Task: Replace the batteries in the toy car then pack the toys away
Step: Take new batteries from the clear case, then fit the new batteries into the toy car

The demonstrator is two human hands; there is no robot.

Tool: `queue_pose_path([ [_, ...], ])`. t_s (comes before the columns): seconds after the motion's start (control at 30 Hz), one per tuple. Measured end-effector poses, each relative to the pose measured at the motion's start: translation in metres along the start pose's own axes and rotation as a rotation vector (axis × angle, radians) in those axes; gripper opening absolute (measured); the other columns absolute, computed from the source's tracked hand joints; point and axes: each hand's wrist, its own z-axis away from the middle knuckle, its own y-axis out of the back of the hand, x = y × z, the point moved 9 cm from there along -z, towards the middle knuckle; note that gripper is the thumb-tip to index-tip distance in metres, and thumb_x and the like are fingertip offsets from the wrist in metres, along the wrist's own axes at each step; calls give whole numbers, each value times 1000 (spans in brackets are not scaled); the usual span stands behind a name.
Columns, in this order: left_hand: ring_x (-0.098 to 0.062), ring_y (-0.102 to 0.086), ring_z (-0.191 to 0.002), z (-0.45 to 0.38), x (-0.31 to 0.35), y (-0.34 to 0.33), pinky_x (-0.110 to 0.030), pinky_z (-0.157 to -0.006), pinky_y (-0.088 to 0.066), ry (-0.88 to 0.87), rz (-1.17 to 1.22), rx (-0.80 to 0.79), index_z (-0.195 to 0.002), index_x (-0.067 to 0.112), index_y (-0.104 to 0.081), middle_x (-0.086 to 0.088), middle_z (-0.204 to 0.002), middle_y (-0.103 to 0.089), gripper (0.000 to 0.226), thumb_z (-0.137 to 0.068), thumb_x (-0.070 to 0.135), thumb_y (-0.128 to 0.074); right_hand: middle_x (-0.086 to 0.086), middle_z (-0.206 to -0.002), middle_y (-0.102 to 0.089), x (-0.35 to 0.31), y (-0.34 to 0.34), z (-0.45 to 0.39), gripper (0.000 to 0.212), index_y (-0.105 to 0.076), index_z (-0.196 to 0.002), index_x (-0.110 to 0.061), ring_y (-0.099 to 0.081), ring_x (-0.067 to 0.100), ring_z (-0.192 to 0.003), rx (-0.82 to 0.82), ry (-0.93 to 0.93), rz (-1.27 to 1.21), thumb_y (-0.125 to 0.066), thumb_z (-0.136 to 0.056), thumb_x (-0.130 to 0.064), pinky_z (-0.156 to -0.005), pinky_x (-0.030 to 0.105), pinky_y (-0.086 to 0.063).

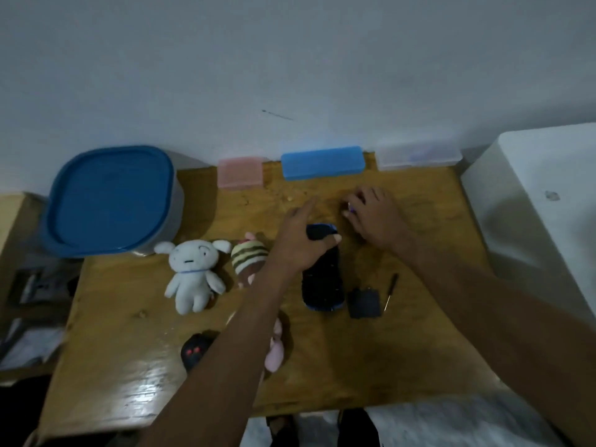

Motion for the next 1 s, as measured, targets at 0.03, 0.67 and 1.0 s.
queue_pose_path([
  [0.03, -26, -29, -149, 3, -2, -3, -34, -107, -35, 10, -4, -26, -160, 36, -20, -4, -164, -25, 92, -87, 45, -76, 18, -114, -56, 0, 1, 4, 34, -61, -119, -12, -53, 37, -103, 47, -23, -4, -46, -102, -38, -84, 45, -43],
  [0.67, -45, -34, -140, 66, -27, -45, -53, -114, -40, 247, -55, -230, -153, 59, 0, -16, -153, -22, 135, -64, 24, -96, 4, -76, -61, -4, 17, 30, 46, -62, -80, -12, -57, 21, -71, -196, -568, -694, -37, -107, -40, -64, 30, -42],
  [1.0, 4, -63, -116, 74, 6, -35, -17, -89, -55, 215, 444, -167, -144, 39, -39, -8, -160, -36, 73, -92, -3, -69, 4, -80, -64, -23, 73, 50, 21, -73, -102, -12, -35, 9, -43, -290, -770, -1181, -53, -99, -19, -41, 22, -29],
])
